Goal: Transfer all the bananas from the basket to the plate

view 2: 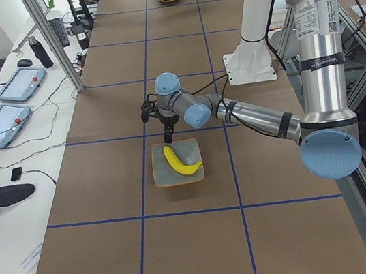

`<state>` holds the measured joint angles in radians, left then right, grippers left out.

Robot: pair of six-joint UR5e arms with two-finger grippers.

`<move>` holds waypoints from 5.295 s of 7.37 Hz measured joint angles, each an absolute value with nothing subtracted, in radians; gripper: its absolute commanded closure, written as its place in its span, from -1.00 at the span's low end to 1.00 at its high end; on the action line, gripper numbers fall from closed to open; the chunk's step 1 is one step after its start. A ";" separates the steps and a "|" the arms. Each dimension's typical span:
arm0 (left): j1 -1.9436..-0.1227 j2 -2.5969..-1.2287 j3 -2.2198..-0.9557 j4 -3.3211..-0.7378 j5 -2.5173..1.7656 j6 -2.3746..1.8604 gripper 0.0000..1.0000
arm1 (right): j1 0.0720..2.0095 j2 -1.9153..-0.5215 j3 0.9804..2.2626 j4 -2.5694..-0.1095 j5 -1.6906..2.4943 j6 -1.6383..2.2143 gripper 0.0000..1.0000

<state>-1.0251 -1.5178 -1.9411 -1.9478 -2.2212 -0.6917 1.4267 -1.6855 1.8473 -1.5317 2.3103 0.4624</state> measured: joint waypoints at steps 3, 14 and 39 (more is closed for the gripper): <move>-1.024 -1.520 -1.942 -1.948 -2.221 -0.693 -1.00 | 1.567 -1.753 1.690 -1.530 2.314 0.199 -0.97; -1.027 -1.520 -1.967 -1.947 -2.220 -0.693 -1.00 | 1.606 -1.800 1.434 -1.307 2.300 0.149 -0.66; -0.968 -2.085 -1.844 -1.909 -2.371 -1.435 -0.99 | 1.017 -1.145 1.833 -1.397 2.541 1.053 1.00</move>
<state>-0.9684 -2.0847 -1.8441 -1.9092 -2.3711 -1.4354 1.0169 -1.1448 1.8329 -1.3968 2.5413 1.0534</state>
